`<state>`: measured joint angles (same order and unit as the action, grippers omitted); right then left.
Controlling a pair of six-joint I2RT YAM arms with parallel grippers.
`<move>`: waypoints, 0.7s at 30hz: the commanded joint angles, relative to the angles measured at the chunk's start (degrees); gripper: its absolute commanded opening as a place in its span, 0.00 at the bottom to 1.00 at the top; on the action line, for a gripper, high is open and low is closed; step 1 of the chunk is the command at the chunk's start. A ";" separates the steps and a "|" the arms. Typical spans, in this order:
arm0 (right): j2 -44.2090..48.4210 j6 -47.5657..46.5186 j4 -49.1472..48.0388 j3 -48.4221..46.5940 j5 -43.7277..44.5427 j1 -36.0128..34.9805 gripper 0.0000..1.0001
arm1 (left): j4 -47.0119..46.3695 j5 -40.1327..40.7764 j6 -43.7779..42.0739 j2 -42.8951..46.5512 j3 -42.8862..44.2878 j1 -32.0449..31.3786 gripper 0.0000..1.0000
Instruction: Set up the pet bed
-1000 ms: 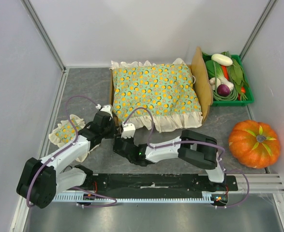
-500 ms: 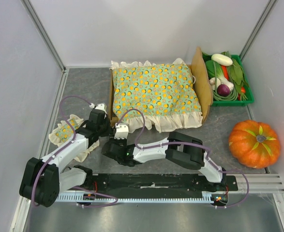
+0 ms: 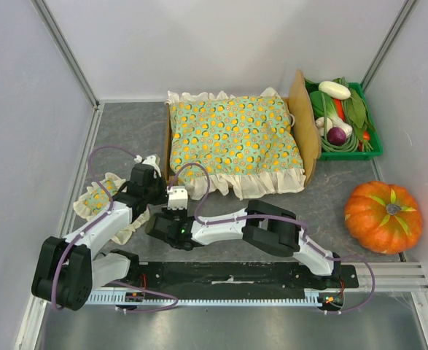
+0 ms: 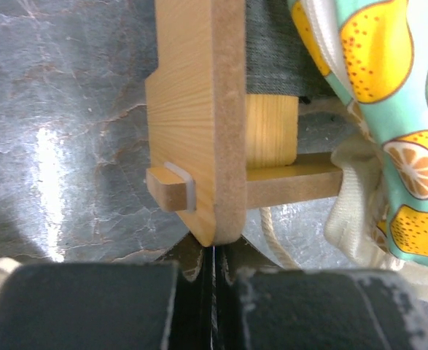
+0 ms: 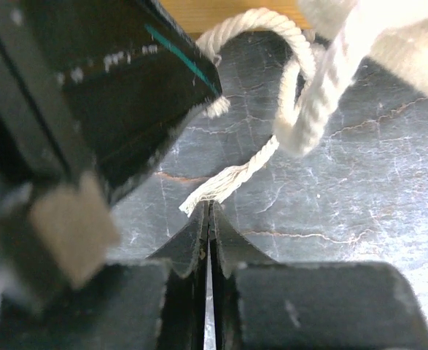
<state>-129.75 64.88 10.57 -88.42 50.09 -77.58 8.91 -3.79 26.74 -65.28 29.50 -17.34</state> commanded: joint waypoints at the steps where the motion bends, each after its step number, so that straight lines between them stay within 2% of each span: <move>1: -4.90 2.18 10.09 3.96 -4.21 3.13 0.00 | -1.79 -6.05 -0.02 0.24 -0.84 0.47 0.02; 3: -3.67 1.48 9.74 5.27 -4.38 3.14 0.00 | -2.23 -6.14 0.06 0.15 -1.11 0.82 0.02; 5: -0.52 -2.20 4.93 9.29 -5.08 3.22 0.00 | -2.31 -6.14 0.15 0.15 -1.28 0.99 0.02; 9: 9.15 -9.06 -15.52 22.92 -9.20 3.57 0.00 | -2.49 -6.32 0.76 1.29 -2.16 1.08 0.02; 12: 16.10 -11.97 -22.23 30.40 -13.07 4.54 0.00 | -1.61 -6.84 1.64 2.96 -2.78 1.17 0.02; 16: 21.29 -13.21 -25.77 36.46 -18.26 6.30 0.00 | 0.84 -6.32 3.49 7.26 -3.48 1.43 0.02; 21: 22.35 -12.76 -28.84 39.46 -20.38 8.23 0.00 | 6.03 1.41 5.25 12.35 -2.08 1.96 0.02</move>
<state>-108.42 53.69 -16.84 -51.88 34.17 -70.59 11.42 -7.62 28.91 -56.42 25.96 -16.23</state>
